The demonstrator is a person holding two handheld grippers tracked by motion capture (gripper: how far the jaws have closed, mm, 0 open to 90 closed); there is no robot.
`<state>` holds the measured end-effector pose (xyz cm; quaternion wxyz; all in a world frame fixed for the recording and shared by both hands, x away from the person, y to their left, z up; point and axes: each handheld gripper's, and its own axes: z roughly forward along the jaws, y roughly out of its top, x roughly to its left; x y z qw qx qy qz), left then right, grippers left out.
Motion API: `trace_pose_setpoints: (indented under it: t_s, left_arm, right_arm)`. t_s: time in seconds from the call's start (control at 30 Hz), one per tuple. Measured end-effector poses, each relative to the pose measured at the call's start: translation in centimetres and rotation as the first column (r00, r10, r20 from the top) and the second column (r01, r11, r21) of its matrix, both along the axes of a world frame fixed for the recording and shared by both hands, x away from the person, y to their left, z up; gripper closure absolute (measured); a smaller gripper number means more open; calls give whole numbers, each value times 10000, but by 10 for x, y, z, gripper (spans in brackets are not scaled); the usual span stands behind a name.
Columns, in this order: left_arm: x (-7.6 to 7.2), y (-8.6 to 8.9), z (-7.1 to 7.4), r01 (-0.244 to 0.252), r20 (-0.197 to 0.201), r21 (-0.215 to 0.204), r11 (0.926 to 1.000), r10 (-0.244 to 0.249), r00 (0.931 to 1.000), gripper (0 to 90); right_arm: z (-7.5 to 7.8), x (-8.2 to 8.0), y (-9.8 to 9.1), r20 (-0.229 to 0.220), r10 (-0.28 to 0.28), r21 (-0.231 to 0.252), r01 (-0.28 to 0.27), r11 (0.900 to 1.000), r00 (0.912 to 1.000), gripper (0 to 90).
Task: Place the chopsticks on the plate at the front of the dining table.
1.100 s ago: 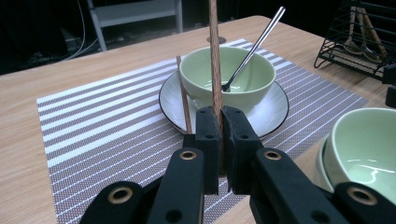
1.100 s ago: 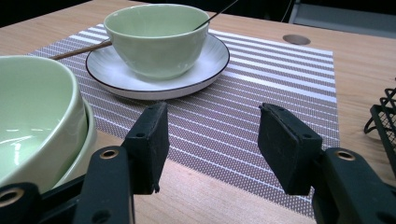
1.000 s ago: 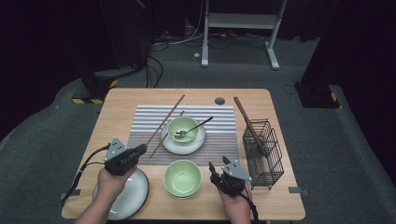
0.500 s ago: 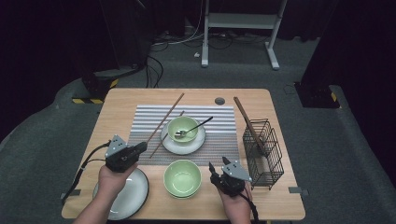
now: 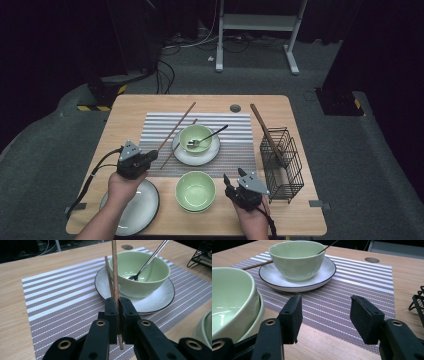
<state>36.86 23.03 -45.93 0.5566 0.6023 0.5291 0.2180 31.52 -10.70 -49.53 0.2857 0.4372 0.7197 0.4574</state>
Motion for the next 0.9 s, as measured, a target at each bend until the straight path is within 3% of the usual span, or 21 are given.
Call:
trace_pose_setpoints:
  t_s: [0.2,0.63,0.9]
  left_arm:
    - [8,-2,-8,-49,-315,320,9995,59,9995,851]
    - [22,-6,-18,-186,-897,566,9982,237,9957,851]
    - [27,-7,-26,-114,-1280,1010,9948,243,9915,851]
  right_arm:
    - [0,0,0,-11,-8,1,8,10000,10000,429]
    - [0,0,-1,-2,-13,11,13,10000,10000,431]
    - [0,1,-2,-8,-39,14,39,10000,10000,430]
